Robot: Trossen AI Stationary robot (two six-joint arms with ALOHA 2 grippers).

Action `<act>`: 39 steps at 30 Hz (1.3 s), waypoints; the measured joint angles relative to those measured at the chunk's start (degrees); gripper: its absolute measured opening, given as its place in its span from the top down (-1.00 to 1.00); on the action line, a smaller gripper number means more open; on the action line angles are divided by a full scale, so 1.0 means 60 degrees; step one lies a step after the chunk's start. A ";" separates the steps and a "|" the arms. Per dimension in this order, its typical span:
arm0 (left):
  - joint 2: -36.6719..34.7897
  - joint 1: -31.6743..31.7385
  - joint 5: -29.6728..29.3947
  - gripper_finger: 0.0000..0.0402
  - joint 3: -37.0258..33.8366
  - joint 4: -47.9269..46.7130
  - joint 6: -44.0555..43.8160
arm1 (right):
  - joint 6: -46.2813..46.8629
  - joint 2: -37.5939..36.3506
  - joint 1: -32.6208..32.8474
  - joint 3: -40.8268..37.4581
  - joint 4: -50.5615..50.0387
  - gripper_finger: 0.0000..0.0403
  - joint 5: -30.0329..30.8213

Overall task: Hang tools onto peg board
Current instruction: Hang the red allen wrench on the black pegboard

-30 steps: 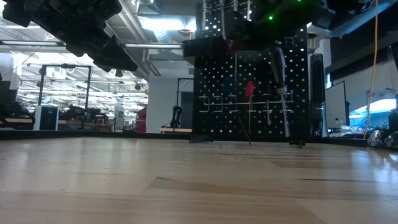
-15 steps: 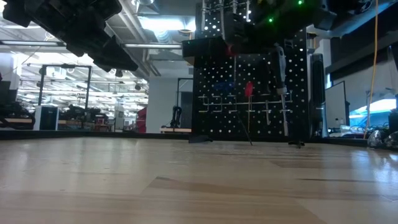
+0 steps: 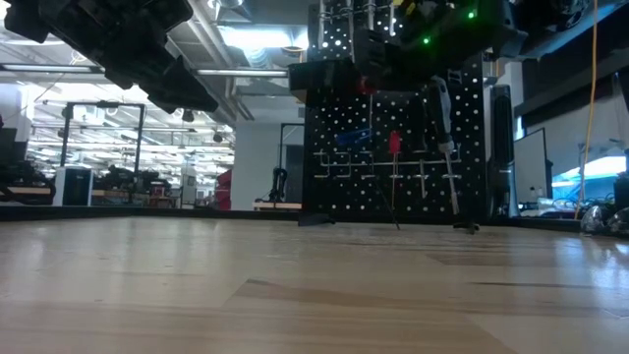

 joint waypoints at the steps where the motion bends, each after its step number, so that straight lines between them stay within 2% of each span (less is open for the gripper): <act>1: 0.0000 0.0001 0.0001 0.28 0.0000 0.0000 0.0009 | 0.0000 0.0000 0.0000 -0.0003 -0.0017 0.69 -0.0011; 14: 0.0000 0.0001 0.0000 0.28 0.0000 0.0011 -0.0001 | 0.0151 0.0016 -0.0069 -0.0026 -0.0360 0.69 -0.0162; 21: 0.0000 0.0001 -0.0004 0.28 0.0004 0.0022 -0.0001 | 0.1297 0.0053 -0.0078 -0.0054 -0.1772 0.69 -0.0232; 31: 0.0000 -0.0002 -0.0004 0.28 0.0004 0.0060 -0.0003 | 0.1319 0.0055 -0.0076 -0.0054 -0.1623 0.69 -0.0226; 39: 0.0000 0.0001 -0.0004 0.28 0.0004 0.0065 -0.0005 | 0.1663 0.0215 -0.0324 -0.0047 -0.2045 0.69 -0.0812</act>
